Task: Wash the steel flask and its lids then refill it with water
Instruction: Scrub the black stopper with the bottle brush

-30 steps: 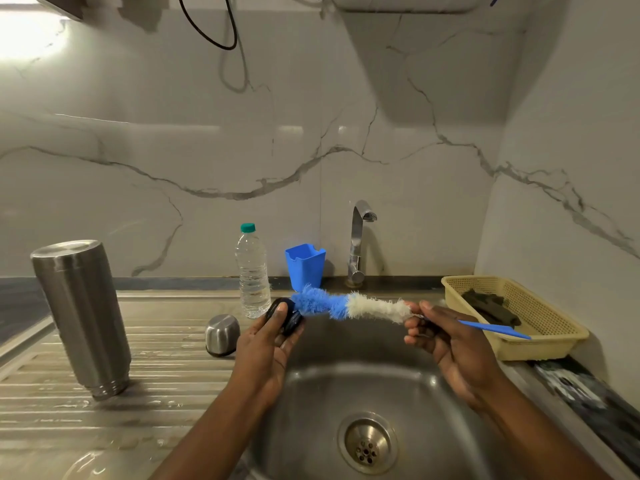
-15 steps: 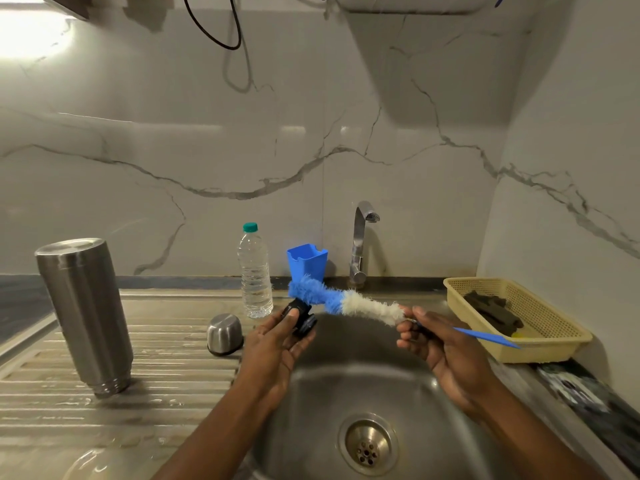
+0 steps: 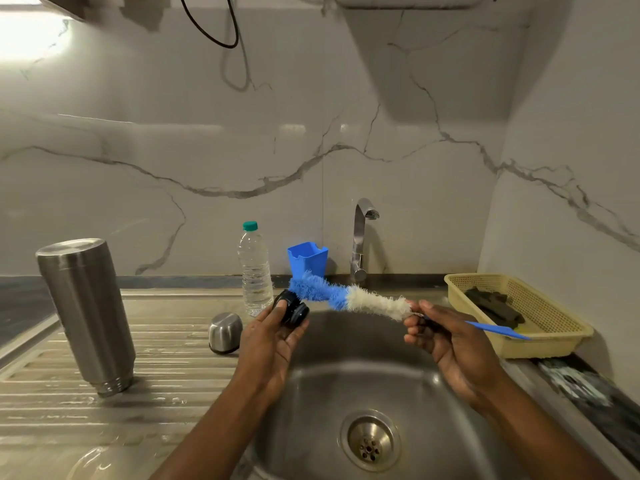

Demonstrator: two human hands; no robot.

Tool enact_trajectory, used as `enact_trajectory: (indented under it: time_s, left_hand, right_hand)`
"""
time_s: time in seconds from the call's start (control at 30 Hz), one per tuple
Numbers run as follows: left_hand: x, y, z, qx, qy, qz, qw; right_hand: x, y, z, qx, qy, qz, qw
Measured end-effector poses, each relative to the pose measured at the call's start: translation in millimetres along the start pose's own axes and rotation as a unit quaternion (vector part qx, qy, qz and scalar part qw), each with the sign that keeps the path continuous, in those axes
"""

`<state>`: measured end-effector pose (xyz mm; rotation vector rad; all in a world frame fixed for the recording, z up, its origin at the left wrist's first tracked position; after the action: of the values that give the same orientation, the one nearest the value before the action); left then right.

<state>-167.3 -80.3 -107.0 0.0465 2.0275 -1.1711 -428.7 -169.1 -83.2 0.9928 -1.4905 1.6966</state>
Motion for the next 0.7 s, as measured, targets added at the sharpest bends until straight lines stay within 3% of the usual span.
enact_trajectory:
  time_s: [0.2, 0.7]
  left_hand:
    - [10, -2, -6, 0.003, -0.007, 0.041, 0.999]
    - [7, 2, 1, 0.042, -0.035, 0.101, 0.993]
  right_hand:
    - [-6, -10, -5, 0.028, 0.002, -0.014, 1.000]
    - [-2, -2, -2, 0.007, -0.011, 0.007, 1.000]
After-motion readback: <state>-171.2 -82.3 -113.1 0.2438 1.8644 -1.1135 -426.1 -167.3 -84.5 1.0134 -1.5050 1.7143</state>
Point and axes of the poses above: each hand's wrist, its own z-axis towards the middle knuckle, its own y-axis out of the back of the hand, x = y × z, the point moved 4 cm from there along z, towards the middle knuckle, and after that the axes turned 15 degrees about -x, right-handed, at the moved point
